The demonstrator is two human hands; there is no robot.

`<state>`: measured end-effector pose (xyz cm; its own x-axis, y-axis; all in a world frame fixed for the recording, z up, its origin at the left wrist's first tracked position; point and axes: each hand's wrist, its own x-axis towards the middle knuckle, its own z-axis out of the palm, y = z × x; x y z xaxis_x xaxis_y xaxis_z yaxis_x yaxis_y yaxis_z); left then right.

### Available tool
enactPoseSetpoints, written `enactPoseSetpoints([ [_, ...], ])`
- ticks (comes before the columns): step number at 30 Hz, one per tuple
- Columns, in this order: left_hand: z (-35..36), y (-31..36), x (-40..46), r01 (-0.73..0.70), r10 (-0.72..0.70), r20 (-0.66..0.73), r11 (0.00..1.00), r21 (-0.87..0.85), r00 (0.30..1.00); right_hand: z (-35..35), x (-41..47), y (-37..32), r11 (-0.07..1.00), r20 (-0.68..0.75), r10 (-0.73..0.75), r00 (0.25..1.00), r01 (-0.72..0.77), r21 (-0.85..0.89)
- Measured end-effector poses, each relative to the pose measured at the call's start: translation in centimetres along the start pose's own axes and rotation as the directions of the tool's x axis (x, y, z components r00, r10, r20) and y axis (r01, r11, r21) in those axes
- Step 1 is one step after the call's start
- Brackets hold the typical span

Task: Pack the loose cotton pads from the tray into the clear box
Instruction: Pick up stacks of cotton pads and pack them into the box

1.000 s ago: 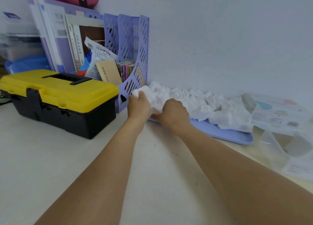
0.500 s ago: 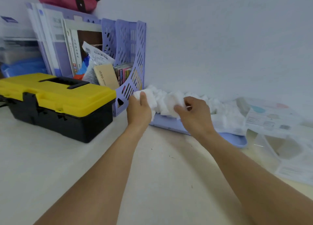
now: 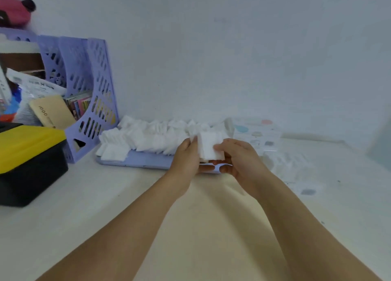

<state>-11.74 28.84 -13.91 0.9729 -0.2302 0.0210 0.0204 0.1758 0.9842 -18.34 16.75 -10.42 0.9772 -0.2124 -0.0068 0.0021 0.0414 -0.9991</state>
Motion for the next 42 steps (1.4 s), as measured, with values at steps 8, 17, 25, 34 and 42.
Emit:
enactPoseSetpoints([
  [8,1.6,-1.0,1.1,-0.019,0.047,-0.15,0.983,0.181,0.988,-1.4,0.1,-1.4,0.926,0.063,-0.03,0.998,0.004,0.378],
  [17,1.9,0.3,-0.7,0.146,-0.128,0.1,0.967,-0.206,0.987,-1.9,0.3,-1.7,0.887,-0.014,-0.004,1.0,0.01,0.461],
  [25,1.9,0.8,-1.2,0.334,-0.258,0.259,0.887,-0.319,0.931,-2.8,0.8,-1.5,0.961,-0.088,-0.097,0.991,0.116,0.25],
  [34,2.7,0.9,-1.2,0.363,-0.258,0.28,0.818,-0.446,0.925,-2.0,0.8,-0.7,0.981,0.056,-0.088,0.995,0.077,0.178],
  [42,2.0,-0.5,0.1,-0.129,0.131,-0.162,0.991,0.024,0.978,-2.4,0.2,-1.7,0.941,0.106,-0.039,0.994,0.001,0.339],
])
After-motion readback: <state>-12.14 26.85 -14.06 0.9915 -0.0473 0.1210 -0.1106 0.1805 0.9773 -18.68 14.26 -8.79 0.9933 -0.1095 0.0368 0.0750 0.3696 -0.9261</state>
